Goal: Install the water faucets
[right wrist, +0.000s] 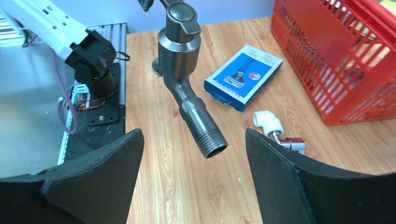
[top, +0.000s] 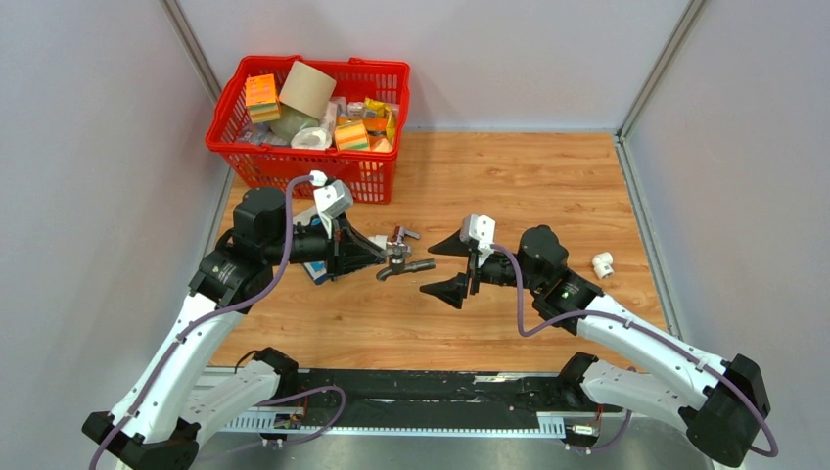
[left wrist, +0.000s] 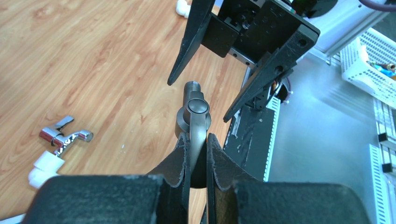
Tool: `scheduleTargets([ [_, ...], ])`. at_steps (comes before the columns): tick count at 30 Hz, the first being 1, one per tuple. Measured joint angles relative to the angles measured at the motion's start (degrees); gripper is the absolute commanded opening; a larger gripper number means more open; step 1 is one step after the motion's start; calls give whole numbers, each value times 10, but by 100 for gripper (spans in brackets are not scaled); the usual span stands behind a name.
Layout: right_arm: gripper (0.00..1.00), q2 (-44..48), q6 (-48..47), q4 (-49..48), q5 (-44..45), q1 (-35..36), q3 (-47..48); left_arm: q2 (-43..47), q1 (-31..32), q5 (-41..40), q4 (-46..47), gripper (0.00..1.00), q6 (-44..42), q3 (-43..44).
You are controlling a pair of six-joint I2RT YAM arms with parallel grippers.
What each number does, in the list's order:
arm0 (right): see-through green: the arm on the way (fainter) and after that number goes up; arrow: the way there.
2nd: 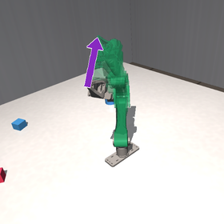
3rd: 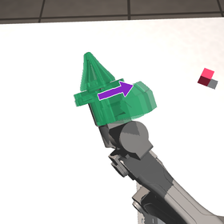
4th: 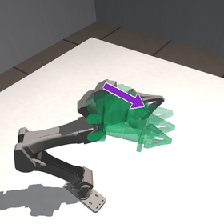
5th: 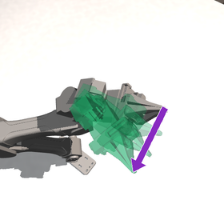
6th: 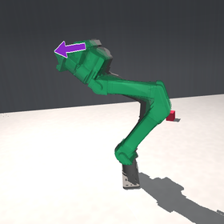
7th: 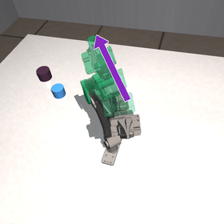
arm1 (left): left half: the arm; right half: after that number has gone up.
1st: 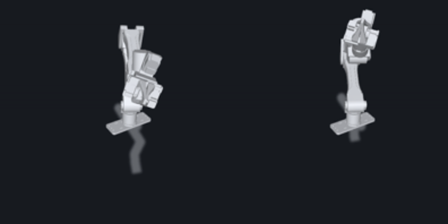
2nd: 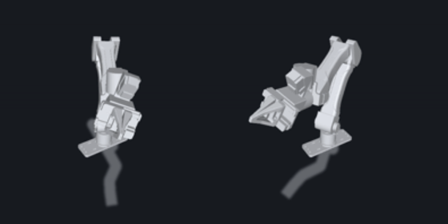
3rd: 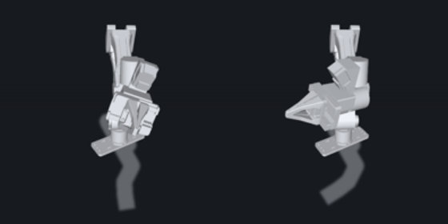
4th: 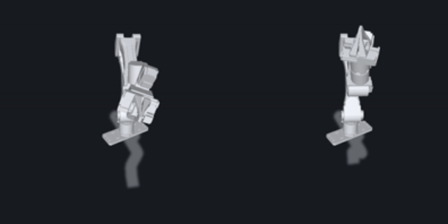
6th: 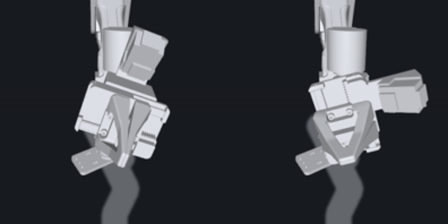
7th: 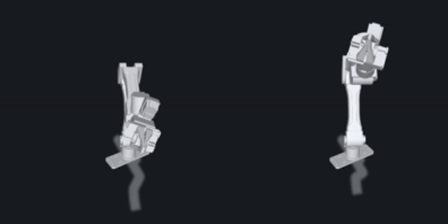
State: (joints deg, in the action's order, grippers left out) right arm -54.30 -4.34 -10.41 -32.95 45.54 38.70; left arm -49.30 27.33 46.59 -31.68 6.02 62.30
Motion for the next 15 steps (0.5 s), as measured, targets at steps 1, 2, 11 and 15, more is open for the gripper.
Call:
scheduleTargets([
  [1, 75, -1, -1, 0, -11, 0, 0, 0, 0, 4, -4, 0, -3, 0],
  [2, 73, -2, -1, 0, -19, 0, 0, 0, 0, 9, -8, 0, -6, 0],
  [11, 49, -22, -3, 1, -59, 0, 0, -7, 0, 33, -22, 0, -26, 6],
  [15, 35, -26, -5, 2, -66, 0, 0, -10, 0, 42, -26, 0, -30, 9],
])
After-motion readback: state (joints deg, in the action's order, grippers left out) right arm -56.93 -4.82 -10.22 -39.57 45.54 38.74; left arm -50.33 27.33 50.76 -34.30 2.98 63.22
